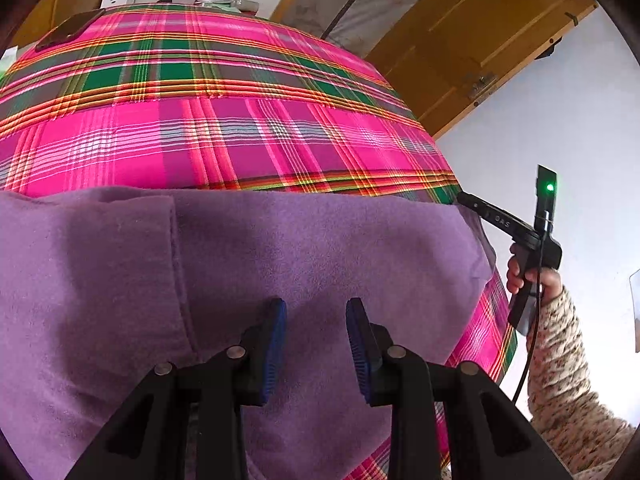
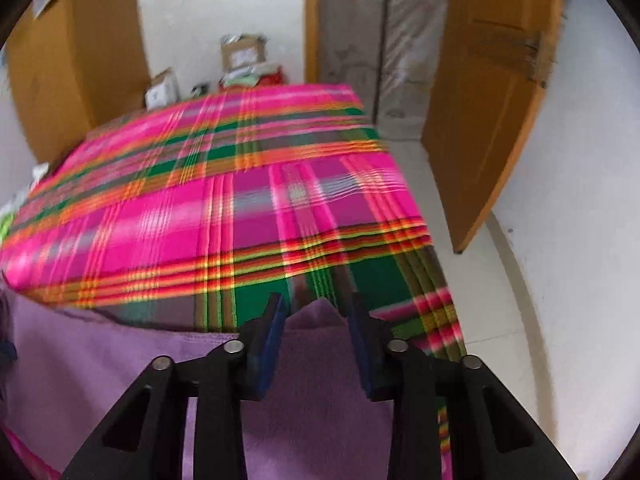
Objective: Fold clothes
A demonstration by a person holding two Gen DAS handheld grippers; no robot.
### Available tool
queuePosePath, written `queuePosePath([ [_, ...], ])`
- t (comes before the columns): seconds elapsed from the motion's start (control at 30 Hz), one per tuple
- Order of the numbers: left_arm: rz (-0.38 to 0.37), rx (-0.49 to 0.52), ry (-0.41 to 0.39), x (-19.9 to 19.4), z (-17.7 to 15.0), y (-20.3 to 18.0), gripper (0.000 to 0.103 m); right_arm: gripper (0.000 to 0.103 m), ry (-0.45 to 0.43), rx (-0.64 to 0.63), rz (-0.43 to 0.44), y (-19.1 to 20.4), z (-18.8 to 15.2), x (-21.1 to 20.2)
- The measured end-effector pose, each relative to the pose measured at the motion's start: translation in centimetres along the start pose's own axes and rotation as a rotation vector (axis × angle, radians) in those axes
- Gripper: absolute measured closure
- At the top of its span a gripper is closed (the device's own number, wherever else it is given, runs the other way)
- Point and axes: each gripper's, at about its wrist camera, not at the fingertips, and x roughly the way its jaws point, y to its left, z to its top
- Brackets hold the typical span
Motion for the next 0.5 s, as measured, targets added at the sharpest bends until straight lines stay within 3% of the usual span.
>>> queuePosePath([
  [0.07,-0.005,-0.005,0.002,0.1,0.1,0.1,0.071,0.072,0.03,-0.036,0.001,0.0,0.3,0.9],
  [0.13,-0.013,-0.01,0.003,0.2,0.2,0.2,0.071,0.082,0.053,-0.07,-0.01,0.1,0.4,1.5],
  [0.2,-0.018,-0.016,0.002,0.3,0.2,0.3,0.071,0.085,0.059,-0.096,-0.012,0.4,0.3,1.7],
  [0.37,-0.012,-0.019,0.001,0.3,0.3,0.2,0.071,0.088,0.076,-0.13,-0.015,0.7,0.4,2.2],
  [0.5,-0.011,-0.021,0.0,0.3,0.3,0.1,0.071,0.097,0.041,-0.12,-0.048,0.5,0.5,1.5],
])
